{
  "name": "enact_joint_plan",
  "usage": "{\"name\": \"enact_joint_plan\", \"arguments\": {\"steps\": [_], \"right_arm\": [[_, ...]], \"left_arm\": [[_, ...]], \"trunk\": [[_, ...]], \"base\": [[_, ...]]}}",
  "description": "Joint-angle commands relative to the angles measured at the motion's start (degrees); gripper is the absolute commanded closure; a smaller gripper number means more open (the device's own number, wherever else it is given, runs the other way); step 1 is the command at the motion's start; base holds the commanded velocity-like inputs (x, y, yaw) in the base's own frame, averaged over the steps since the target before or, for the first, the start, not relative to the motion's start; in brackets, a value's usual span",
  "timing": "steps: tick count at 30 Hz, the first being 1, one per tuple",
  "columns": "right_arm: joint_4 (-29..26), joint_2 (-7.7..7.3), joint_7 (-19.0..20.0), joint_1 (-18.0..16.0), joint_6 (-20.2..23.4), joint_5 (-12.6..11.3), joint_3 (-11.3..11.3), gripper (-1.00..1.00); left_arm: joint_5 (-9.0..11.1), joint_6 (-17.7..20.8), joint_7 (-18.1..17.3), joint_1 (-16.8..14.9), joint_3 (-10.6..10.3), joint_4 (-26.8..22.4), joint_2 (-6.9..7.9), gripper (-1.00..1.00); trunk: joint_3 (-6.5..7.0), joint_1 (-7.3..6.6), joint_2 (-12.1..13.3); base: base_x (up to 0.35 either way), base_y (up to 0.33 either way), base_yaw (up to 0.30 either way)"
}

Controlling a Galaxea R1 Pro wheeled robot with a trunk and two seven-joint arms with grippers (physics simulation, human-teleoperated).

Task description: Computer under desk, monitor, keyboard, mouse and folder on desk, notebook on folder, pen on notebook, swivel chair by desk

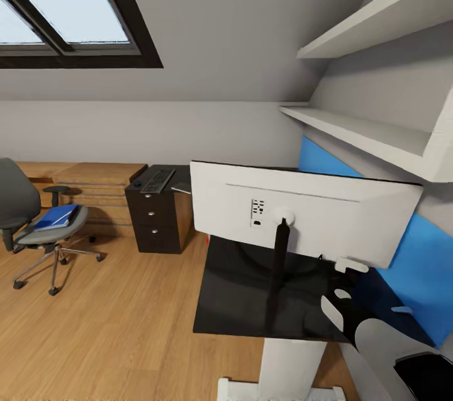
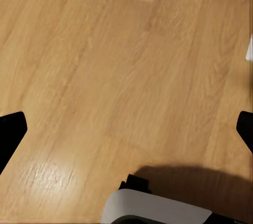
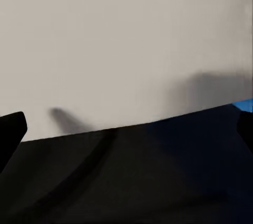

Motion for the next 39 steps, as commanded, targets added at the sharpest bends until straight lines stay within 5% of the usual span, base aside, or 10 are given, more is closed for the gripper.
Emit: {"name": "enact_joint_plan", "arguments": {"steps": [1, 26, 39], "right_arm": [[0.0, -0.02, -0.2, 0.0, -0.1, -0.4, 0.5, -1.00], [0.0, 0.00, -0.1, 0.0, -0.1, -0.4, 0.6, -1.00], [0.0, 0.00, 0.1, 0.0, -0.1, -0.4, 0.7, -1.00]], "left_arm": [[0.4, -0.1, 0.4, 0.0, -0.5, -0.1, 0.04, -1.00], [0.4, 0.0, 0.4, 0.0, -0.5, -0.1, 0.01, -1.00], [0.4, 0.1, 0.3, 0.0, -0.6, 0.0, -0.02, -1.00]], "trunk": [[-0.03, -0.02, 0.0], [0.47, -0.02, 0.0], [0.48, -0.02, 0.0]], "base": [[-0.209, -0.218, 0.000], [-0.066, -0.073, 0.056], [0.067, -0.240, 0.001]]}}
